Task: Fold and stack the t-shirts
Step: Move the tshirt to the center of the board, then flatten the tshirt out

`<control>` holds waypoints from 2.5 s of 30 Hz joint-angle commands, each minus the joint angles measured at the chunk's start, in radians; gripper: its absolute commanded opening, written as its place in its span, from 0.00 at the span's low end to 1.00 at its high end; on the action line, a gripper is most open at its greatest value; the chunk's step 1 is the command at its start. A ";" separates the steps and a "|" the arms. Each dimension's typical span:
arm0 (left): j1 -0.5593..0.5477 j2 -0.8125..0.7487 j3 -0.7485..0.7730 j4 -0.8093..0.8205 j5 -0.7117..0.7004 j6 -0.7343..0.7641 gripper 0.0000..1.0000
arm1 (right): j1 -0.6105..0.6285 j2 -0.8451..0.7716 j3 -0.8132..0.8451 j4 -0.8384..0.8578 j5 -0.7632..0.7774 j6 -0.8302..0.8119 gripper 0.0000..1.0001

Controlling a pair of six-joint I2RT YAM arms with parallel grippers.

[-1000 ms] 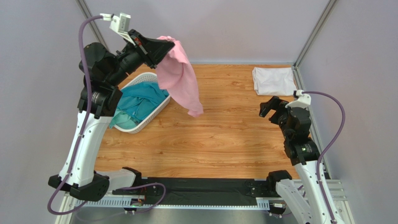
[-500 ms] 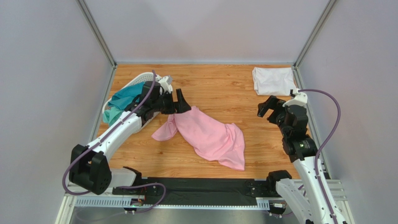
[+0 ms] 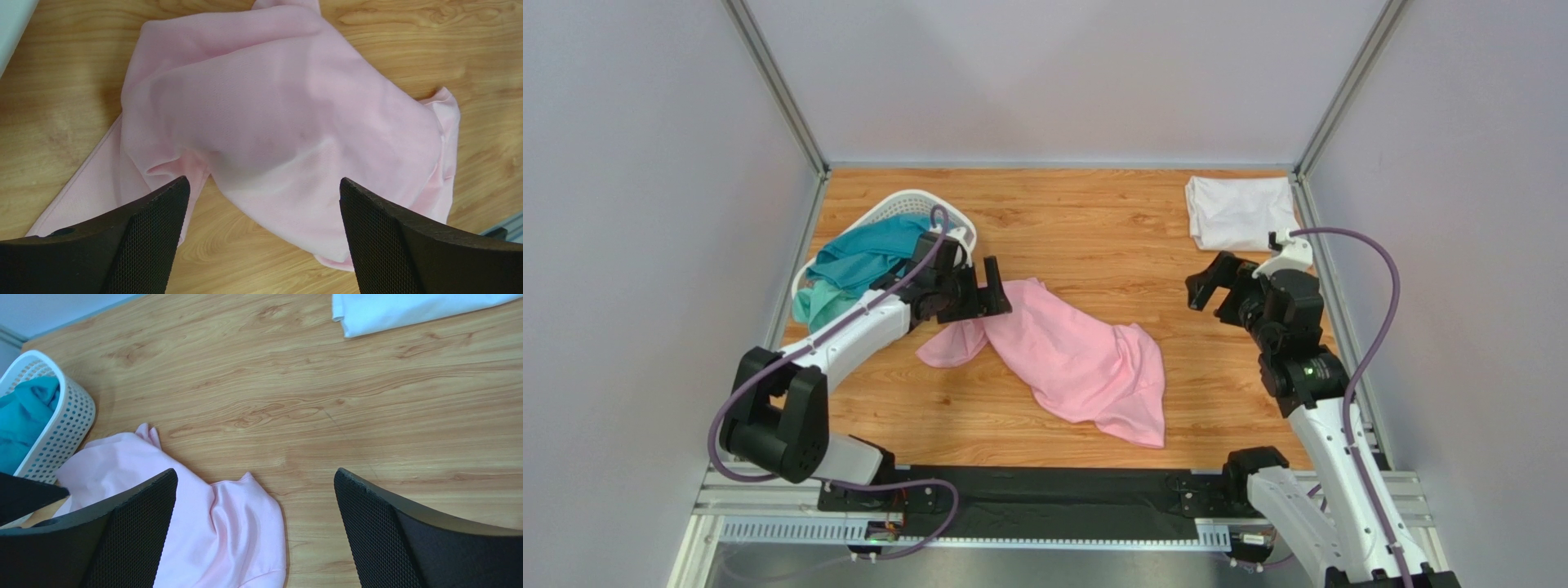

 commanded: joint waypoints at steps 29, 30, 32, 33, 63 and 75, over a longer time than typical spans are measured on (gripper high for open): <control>0.329 0.294 0.245 0.173 -0.185 -0.029 1.00 | 0.281 0.320 0.066 0.049 -0.028 -0.045 1.00; 0.332 0.311 0.266 0.171 -0.195 -0.020 1.00 | 0.281 0.322 0.066 0.047 0.009 -0.047 1.00; 0.344 0.361 0.335 0.167 -0.201 -0.005 1.00 | 0.280 0.331 0.068 0.043 0.017 -0.050 1.00; 0.351 0.377 0.357 0.161 -0.201 -0.002 1.00 | 0.280 0.332 0.068 0.041 0.023 -0.048 1.00; 0.108 -0.588 -0.408 -0.244 -0.136 -0.205 1.00 | 0.516 0.279 -0.013 -0.215 0.032 0.093 1.00; 0.111 -0.330 -0.379 -0.074 -0.262 -0.292 0.89 | 0.701 0.312 0.005 -0.274 0.063 0.060 1.00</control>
